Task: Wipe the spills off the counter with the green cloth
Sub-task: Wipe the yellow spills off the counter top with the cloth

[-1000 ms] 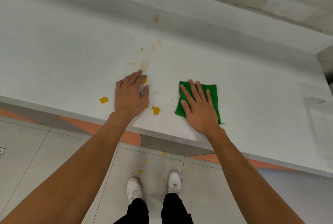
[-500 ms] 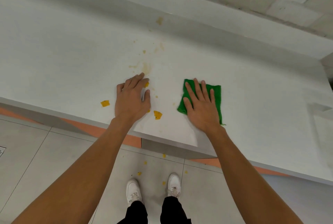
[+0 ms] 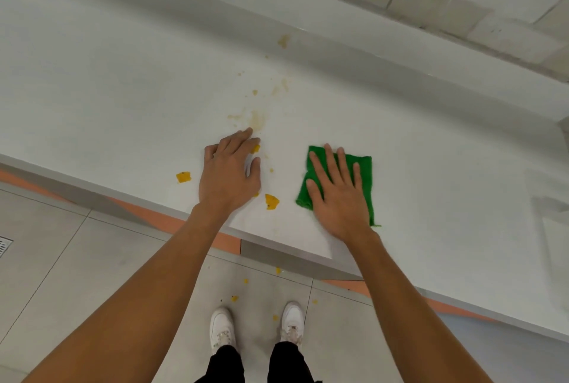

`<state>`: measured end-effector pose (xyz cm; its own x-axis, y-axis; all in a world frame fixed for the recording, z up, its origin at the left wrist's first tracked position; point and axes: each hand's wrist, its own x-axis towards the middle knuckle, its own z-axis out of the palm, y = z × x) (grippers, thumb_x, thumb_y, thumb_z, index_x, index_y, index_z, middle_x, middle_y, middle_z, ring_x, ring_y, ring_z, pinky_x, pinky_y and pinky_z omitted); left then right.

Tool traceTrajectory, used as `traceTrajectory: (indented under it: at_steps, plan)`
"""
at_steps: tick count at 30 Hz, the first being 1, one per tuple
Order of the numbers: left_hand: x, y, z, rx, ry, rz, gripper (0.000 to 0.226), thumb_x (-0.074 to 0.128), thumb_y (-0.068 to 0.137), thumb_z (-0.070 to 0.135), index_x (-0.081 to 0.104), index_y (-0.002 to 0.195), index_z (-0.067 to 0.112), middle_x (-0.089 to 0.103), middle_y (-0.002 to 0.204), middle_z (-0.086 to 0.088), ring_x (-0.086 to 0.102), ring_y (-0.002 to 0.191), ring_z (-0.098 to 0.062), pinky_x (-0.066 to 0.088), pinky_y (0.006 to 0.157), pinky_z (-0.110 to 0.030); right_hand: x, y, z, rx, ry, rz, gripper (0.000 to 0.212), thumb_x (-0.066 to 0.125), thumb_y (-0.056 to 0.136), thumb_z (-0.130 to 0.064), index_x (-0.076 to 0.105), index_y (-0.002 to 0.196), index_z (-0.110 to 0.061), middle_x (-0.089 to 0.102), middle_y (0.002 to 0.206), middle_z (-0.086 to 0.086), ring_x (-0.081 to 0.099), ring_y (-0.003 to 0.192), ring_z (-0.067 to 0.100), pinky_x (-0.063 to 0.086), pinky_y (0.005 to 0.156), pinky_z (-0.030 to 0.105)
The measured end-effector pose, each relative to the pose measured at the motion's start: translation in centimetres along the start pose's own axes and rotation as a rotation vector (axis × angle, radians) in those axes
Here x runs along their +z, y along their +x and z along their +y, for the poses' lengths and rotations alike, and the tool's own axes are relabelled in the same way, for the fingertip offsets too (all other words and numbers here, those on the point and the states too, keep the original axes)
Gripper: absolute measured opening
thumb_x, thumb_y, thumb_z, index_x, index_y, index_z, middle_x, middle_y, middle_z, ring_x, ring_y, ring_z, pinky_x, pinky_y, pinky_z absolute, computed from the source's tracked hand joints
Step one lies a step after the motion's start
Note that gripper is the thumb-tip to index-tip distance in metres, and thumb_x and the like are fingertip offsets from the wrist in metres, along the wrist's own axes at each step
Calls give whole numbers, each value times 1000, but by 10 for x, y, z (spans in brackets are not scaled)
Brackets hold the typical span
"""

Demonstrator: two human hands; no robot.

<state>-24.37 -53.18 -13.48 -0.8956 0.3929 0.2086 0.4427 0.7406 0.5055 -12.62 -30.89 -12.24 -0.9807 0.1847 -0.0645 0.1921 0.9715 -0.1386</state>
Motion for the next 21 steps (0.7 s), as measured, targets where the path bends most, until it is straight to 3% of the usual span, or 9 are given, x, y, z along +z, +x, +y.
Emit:
traceTrajectory:
  at_steps: [4, 7, 14, 16, 18, 21]
  plan:
    - [0, -1, 0, 3, -17, 10, 45, 54, 97, 33, 63, 140, 24, 51, 157, 7, 45, 143, -12, 28, 109, -33, 6, -29, -33, -207, -9, -8, 61, 18, 114, -50, 8, 171, -29, -5, 180, -2, -11, 165, 21, 5, 133, 58]
    - [-1, -1, -1, -6, -40, 1, 45, 57, 97, 29, 62, 141, 25, 50, 158, 7, 44, 143, -11, 26, 110, -32, 2, -51, -13, -314, -13, -24, 59, 24, 115, -48, 12, 171, -31, -2, 180, -4, -6, 166, 19, 8, 133, 55]
    - [-11, 7, -1, -91, -204, -48, 47, 50, 94, 26, 67, 138, 24, 56, 152, 9, 46, 142, -14, 24, 112, -29, -1, -5, 4, -147, -19, -24, 61, 13, 112, -50, 8, 170, -35, -7, 179, -6, -14, 165, 19, 5, 133, 58]
    - [-22, 13, -3, -110, -268, -61, 43, 51, 98, 22, 68, 138, 21, 62, 146, 3, 51, 140, -20, 32, 119, -34, 0, 10, -12, -182, -27, -31, 61, 12, 112, -51, 7, 171, -34, -7, 179, -6, -14, 165, 20, 3, 133, 58]
    - [-33, 18, -7, -125, -279, -44, 38, 56, 102, 14, 68, 137, 18, 65, 142, -3, 52, 137, -23, 34, 118, -29, 2, 15, -28, -251, -38, -37, 61, 14, 113, -50, 8, 171, -33, -5, 180, -5, -13, 165, 21, 4, 132, 58]
    - [-41, 23, -16, -118, -237, -21, 39, 54, 101, 19, 69, 136, 15, 67, 139, -6, 55, 134, -27, 39, 117, -34, 6, 5, -52, -365, -23, -44, 59, 18, 114, -48, 11, 171, -32, -3, 180, -3, -10, 165, 22, 7, 132, 59]
